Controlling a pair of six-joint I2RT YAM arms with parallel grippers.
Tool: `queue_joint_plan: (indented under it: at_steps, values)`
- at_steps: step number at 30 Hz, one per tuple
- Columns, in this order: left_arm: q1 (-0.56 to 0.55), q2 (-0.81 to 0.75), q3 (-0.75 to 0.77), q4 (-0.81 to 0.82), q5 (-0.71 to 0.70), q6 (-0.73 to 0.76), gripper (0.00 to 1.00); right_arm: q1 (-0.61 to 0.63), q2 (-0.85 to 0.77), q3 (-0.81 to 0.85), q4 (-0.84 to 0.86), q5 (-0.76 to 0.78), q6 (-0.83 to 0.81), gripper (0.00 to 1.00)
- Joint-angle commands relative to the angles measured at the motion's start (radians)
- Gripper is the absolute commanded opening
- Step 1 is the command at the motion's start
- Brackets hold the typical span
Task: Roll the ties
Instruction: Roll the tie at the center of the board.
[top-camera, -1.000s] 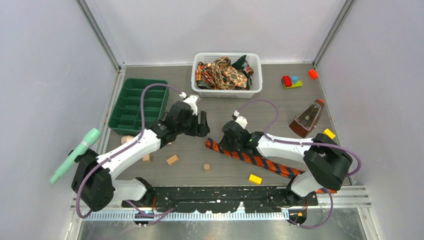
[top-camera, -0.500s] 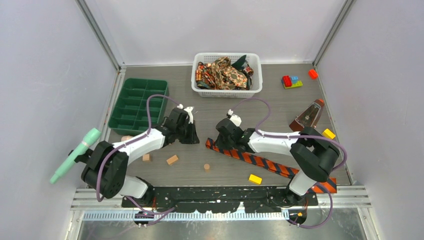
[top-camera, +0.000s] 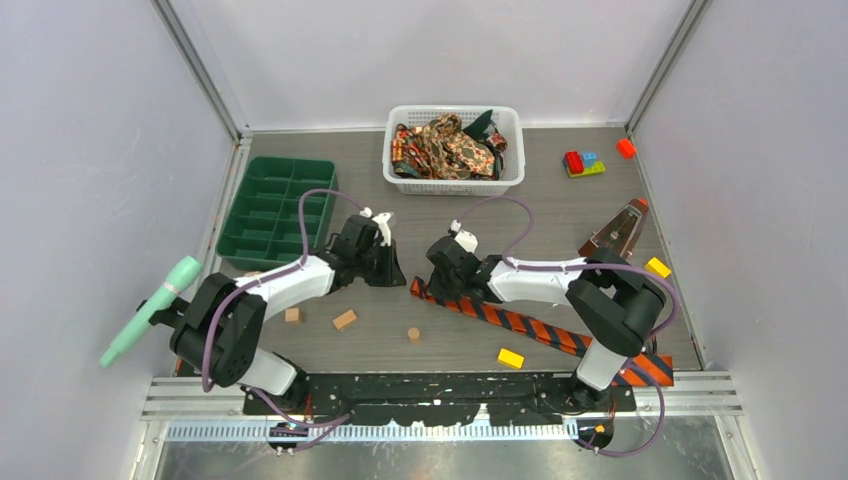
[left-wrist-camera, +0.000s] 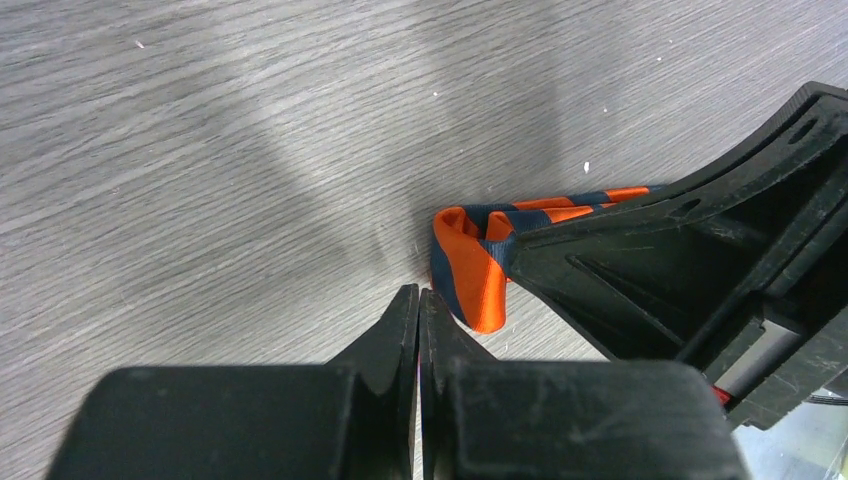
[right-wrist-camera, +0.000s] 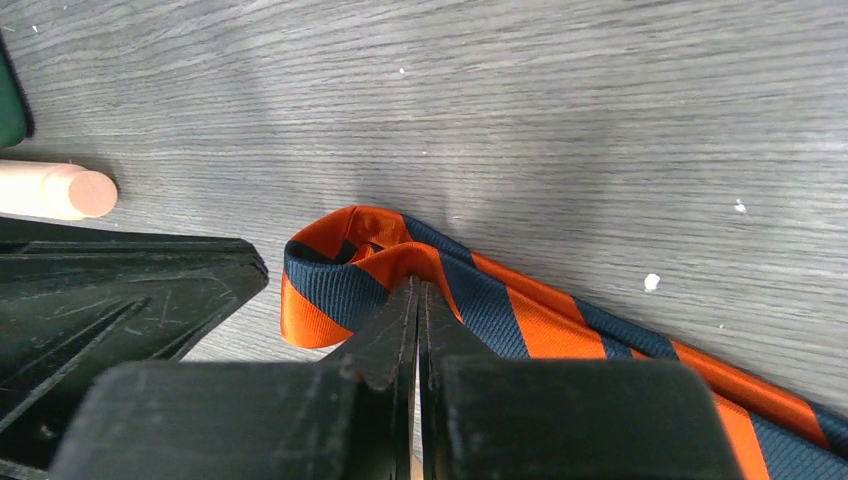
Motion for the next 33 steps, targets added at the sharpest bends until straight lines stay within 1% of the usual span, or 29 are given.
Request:
queue_joint_plan:
  at_steps: [1, 13, 23, 25, 29, 33]
  values:
    - [0.0, 0.024, -0.007, 0.058, 0.031, -0.012, 0.0, 0.0, 0.017, 0.052, 0.023, -0.013, -0.005, 0.03]
    - [0.001, 0.074, -0.012, 0.093, 0.068, -0.021, 0.0, 0.0, 0.052, 0.077, 0.053, -0.034, -0.017, 0.03]
    - [0.0, 0.036, -0.01, 0.079, 0.069, -0.023, 0.0, -0.001, 0.074, 0.073, 0.099, -0.061, -0.026, 0.03]
    - [0.001, 0.033, -0.01, 0.079, 0.071, -0.022, 0.0, -0.002, 0.074, 0.065, 0.139, -0.071, -0.032, 0.03]
    - [-0.005, 0.042, -0.01, 0.087, 0.08, -0.03, 0.0, -0.003, 0.065, 0.049, 0.18, -0.088, -0.051, 0.03]
    - [-0.009, 0.049, -0.01, 0.093, 0.079, -0.029, 0.0, -0.003, 0.042, 0.043, 0.18, -0.083, -0.069, 0.05]
